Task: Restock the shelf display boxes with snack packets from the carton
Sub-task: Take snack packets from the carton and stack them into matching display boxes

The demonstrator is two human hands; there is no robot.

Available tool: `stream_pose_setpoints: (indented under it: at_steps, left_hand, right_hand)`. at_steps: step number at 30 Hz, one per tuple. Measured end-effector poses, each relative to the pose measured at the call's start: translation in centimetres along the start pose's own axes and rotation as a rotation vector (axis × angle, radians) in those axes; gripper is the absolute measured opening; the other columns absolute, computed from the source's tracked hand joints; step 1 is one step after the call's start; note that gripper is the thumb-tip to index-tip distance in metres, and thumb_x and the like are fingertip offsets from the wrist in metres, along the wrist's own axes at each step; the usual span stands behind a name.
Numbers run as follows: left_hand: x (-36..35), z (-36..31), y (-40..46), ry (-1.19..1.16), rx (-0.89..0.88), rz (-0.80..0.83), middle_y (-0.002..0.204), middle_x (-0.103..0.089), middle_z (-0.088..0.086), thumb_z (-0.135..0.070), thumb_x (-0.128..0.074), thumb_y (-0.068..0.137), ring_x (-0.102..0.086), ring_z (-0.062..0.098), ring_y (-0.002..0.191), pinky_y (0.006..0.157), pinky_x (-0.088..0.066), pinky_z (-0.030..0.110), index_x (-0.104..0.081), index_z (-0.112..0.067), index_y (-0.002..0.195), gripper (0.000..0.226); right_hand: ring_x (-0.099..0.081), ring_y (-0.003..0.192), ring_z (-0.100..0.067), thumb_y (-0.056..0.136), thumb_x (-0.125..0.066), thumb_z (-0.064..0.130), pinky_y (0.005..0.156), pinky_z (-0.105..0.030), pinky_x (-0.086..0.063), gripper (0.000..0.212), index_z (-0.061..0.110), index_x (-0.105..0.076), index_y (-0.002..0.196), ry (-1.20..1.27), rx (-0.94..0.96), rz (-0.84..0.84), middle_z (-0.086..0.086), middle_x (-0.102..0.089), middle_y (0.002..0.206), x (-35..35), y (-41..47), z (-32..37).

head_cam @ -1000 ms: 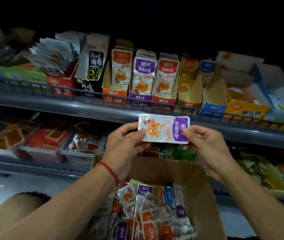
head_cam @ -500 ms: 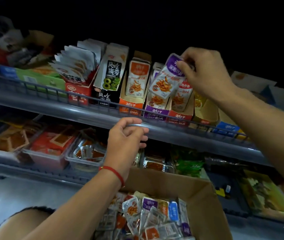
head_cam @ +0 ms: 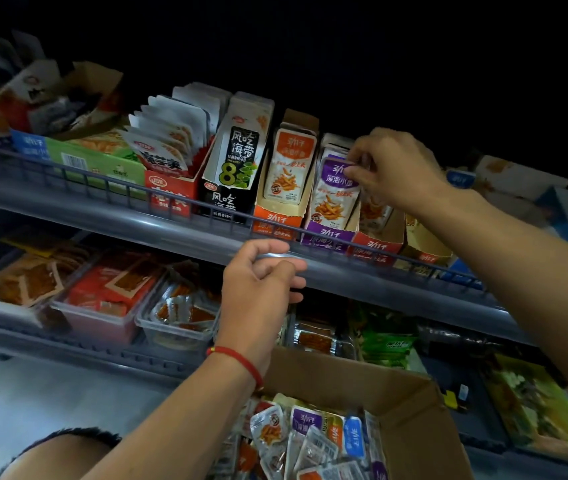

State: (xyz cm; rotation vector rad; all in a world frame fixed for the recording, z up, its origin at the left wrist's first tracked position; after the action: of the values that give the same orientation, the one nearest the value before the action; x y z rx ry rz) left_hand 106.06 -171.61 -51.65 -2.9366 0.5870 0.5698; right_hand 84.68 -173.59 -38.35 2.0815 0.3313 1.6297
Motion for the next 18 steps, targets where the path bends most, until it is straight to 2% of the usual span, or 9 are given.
stream_pose_setpoints:
  at_steps: [4, 7, 13, 18]
  left_hand:
    - [0.1, 0.2, 0.0, 0.001, 0.006, 0.001, 0.091, -0.076, 0.013, 0.001, -0.064, 0.091, -0.073, 0.027, 0.085, 0.071, -0.062, 0.032, -0.063, -0.013, 0.108, 0.022]
    - [0.1, 0.3, -0.1, 0.006, 0.005, -0.002, 0.091, -0.076, 0.013, 0.001, -0.064, 0.091, -0.072, 0.025, 0.081, 0.07, -0.061, 0.032, -0.063, -0.013, 0.107, 0.022]
    - [0.1, 0.3, -0.2, 0.053, 0.015, 0.008, 0.094, -0.075, 0.016, 0.0, -0.064, 0.091, -0.07, 0.022, 0.078, 0.068, -0.061, 0.032, -0.062, -0.01, 0.108, 0.02]
    - [0.1, 2.4, -0.5, 0.292, 0.098, 0.118, 0.096, -0.074, 0.01, -0.007, -0.067, 0.092, -0.07, 0.021, 0.082, 0.073, -0.063, 0.037, -0.066, -0.015, 0.102, 0.013]
  right_hand:
    - [-0.058, 0.101, -0.023, 0.096, -0.068, 0.03, 0.073, -0.035, -0.044, 0.022, 0.017, -0.065, 0.114, -0.001, -0.032, -0.074, -0.006, -0.06, 0.113, 0.5, -0.2, -0.6]
    - [-0.06, 0.106, -0.026, 0.096, -0.067, 0.03, 0.076, -0.038, -0.05, 0.022, 0.017, -0.065, 0.115, -0.013, -0.048, -0.086, -0.007, -0.061, 0.117, 0.2, -0.2, -0.8]
    - [-0.061, 0.104, -0.026, 0.097, -0.066, 0.032, 0.079, -0.042, -0.053, 0.023, 0.019, -0.065, 0.116, 0.028, -0.042, -0.132, -0.006, -0.062, 0.117, 0.8, -0.7, -0.9]
    - [-0.061, 0.099, -0.023, 0.1, -0.057, 0.029, 0.08, -0.037, -0.051, 0.02, 0.015, -0.066, 0.112, 0.073, 0.05, -0.215, -0.008, -0.065, 0.111, 2.3, -5.6, 0.1]
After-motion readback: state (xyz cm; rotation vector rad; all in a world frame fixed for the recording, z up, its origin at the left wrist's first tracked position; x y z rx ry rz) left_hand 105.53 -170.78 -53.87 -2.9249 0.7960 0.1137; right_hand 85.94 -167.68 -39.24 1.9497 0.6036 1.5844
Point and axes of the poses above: each hand's wrist, its own y-axis towards the middle knuckle, its own x-axis out of the back of the hand, z = x × y, the point moved 4 cm from there along y, towards the middle knuckle
